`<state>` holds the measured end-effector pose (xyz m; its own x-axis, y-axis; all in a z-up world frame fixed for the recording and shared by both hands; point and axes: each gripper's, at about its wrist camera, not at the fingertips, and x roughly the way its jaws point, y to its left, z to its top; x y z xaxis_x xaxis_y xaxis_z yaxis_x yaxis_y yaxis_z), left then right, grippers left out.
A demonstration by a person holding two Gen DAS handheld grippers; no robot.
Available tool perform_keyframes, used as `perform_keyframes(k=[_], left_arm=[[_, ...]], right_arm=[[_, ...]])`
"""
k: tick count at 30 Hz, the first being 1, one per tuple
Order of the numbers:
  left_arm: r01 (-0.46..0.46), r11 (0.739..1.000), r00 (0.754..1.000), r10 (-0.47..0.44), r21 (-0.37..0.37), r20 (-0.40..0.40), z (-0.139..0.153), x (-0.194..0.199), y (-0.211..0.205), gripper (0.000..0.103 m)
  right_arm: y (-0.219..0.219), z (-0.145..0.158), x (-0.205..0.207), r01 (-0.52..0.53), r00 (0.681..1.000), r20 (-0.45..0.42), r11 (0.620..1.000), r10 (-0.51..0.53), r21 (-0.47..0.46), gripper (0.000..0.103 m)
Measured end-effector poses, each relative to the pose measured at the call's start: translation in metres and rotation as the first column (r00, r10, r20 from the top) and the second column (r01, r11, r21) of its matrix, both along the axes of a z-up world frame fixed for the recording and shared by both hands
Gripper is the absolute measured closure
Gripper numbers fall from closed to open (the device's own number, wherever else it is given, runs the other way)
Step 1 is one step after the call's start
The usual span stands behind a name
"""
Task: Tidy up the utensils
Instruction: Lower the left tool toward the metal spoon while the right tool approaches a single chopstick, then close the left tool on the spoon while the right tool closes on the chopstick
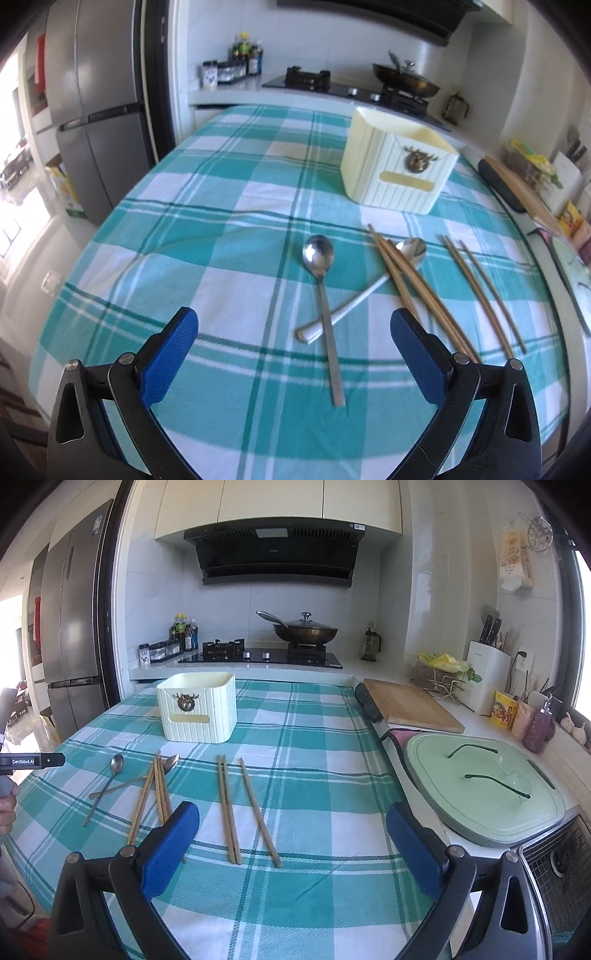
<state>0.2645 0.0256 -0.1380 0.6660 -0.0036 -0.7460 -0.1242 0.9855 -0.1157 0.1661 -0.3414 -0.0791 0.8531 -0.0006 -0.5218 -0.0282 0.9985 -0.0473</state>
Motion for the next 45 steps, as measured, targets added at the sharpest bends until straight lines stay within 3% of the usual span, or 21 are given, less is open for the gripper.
perform_keyframes(k=[8, 14, 16, 25, 26, 28, 33, 42, 44, 45], left_arm=[[-0.046, 0.999, 0.994, 0.047, 0.016, -0.095, -0.04, 0.063, -0.009, 0.0], [-0.065, 0.997, 0.989, 0.069, 0.035, -0.134, -0.059, 0.078, -0.01, 0.0], [-0.072, 0.996, 0.987, 0.078, 0.051, -0.14, -0.064, 0.081, -0.009, 0.001], [-0.062, 0.992, 0.979, 0.083, 0.114, -0.185, -0.078, 0.078, -0.003, 0.001], [-0.052, 0.991, 0.981, 0.074, 0.123, -0.18, -0.078, 0.075, -0.002, 0.001], [-0.031, 0.99, 0.982, 0.056, 0.141, -0.18, -0.077, 0.07, 0.001, 0.0], [0.009, 0.98, 0.983, 0.028, 0.2, -0.18, -0.075, 0.063, 0.014, 0.0], [0.151, 0.962, 0.972, -0.103, 0.229, -0.21, -0.074, 0.061, 0.027, 0.001], [0.205, 0.954, 0.962, -0.155, 0.22, -0.226, -0.074, 0.061, 0.024, 0.001], [0.226, 0.95, 0.957, -0.175, 0.217, -0.233, -0.073, 0.063, 0.022, 0.001]], right_arm=[[-0.01, -0.032, 0.074, -0.077, 0.989, -0.122, 0.997, 0.08, 0.031, 0.0], [-0.003, -0.065, 0.128, -0.174, 0.948, -0.255, 0.981, 0.189, 0.08, 0.004], [0.003, -0.074, 0.141, -0.203, 0.93, -0.296, 0.975, 0.22, 0.087, 0.016], [0.02, -0.102, 0.177, -0.25, 0.885, -0.388, 0.966, 0.257, 0.07, 0.042], [0.022, -0.105, 0.179, -0.258, 0.878, -0.399, 0.964, 0.263, 0.068, 0.047], [0.026, -0.111, 0.181, -0.268, 0.866, -0.424, 0.962, 0.265, 0.054, 0.068], [0.024, -0.121, 0.182, -0.244, 0.848, -0.474, 0.968, 0.239, 0.054, 0.09], [0.01, -0.118, 0.176, -0.166, 0.845, -0.508, 0.985, 0.165, 0.045, 0.091], [0.01, -0.117, 0.175, -0.173, 0.837, -0.52, 0.984, 0.17, 0.043, 0.085], [0.011, -0.117, 0.175, -0.186, 0.83, -0.528, 0.982, 0.179, 0.041, 0.078]])
